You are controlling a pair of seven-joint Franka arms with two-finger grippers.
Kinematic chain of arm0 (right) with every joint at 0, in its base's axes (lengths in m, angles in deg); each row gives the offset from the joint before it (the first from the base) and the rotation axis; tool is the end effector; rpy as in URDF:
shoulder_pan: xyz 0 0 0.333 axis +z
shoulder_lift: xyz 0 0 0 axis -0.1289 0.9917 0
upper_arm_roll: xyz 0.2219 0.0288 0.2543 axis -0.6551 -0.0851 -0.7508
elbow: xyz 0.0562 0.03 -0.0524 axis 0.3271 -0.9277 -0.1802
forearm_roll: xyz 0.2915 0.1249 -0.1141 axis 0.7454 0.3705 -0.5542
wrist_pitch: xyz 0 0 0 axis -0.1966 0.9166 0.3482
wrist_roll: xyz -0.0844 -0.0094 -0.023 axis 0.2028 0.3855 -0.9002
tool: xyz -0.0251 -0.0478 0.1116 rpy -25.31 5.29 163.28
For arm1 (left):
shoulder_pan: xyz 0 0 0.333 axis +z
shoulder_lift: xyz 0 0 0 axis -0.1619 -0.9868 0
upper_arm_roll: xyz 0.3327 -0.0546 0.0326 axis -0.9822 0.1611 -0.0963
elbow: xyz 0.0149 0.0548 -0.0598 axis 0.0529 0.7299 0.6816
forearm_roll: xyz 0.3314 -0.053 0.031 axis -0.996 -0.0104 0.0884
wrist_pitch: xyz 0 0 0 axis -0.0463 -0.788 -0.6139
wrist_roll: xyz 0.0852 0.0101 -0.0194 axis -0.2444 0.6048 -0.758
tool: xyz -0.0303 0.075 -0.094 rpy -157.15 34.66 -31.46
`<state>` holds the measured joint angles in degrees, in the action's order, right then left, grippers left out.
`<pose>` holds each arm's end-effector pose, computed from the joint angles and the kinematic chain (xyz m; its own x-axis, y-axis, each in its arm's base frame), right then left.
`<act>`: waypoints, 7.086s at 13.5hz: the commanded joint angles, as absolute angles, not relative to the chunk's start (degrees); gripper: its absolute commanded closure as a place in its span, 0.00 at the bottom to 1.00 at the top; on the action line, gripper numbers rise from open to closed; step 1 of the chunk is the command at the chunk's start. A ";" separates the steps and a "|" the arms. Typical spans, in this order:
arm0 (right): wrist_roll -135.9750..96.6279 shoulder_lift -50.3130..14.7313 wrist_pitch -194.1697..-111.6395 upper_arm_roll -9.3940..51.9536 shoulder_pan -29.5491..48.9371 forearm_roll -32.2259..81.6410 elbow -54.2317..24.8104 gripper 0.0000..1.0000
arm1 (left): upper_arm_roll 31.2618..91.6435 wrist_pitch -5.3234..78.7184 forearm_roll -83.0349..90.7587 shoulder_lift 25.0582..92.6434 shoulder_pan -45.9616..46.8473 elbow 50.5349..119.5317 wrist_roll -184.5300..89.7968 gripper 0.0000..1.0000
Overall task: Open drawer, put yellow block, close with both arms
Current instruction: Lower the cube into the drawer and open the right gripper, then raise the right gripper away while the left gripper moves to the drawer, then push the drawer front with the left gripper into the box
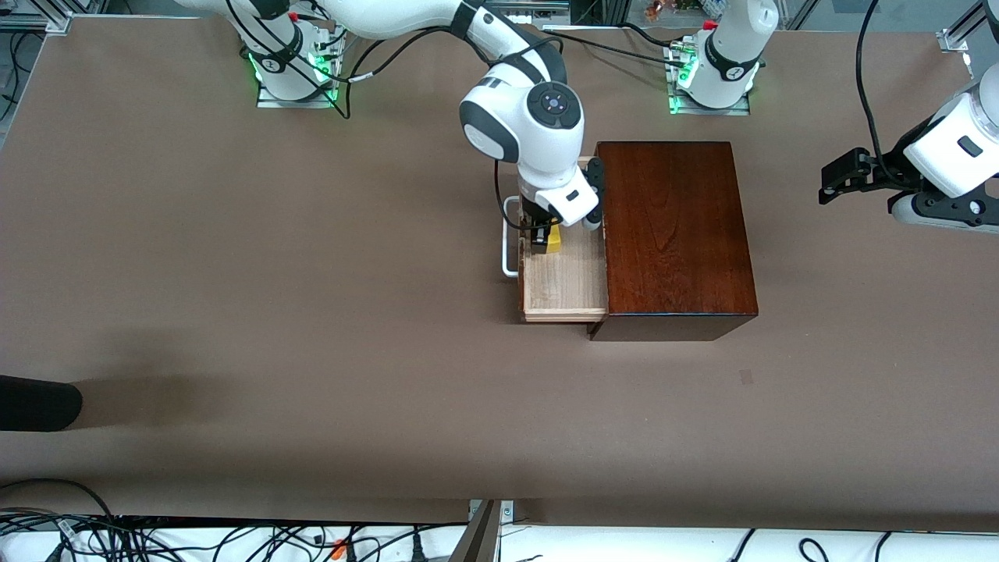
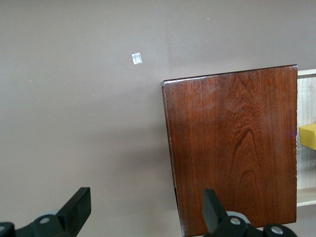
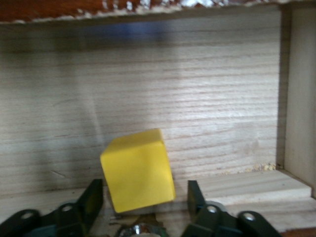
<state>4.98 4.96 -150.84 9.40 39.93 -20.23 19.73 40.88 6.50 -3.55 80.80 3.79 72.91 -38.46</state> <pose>0.4620 0.5662 0.3518 0.0981 0.9950 0.0192 0.9927 -0.0992 0.0683 0.5095 -0.0328 0.6118 0.9922 -0.0997 -0.0751 -0.0978 -0.9948 0.0283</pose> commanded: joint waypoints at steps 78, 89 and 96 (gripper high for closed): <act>-23.74 -39.06 -126.76 24.71 6.31 -10.64 -3.76 0.00 | 48.05 20.70 -17.26 48.35 -34.54 65.12 -1.63 0.00; -23.74 -39.06 -126.67 24.71 6.31 -10.64 -3.76 0.00 | 47.96 16.31 -18.93 49.05 -30.24 66.27 -1.63 0.00; -23.74 -39.06 -126.67 24.71 6.31 -10.73 -3.75 0.00 | 48.05 15.77 -20.41 50.63 -26.73 69.25 -1.54 0.00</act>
<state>-22.92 -39.47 -127.20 25.02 6.85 -10.82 -5.04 48.90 16.32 -16.39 47.31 -29.31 64.84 -2.88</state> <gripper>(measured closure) 0.000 0.000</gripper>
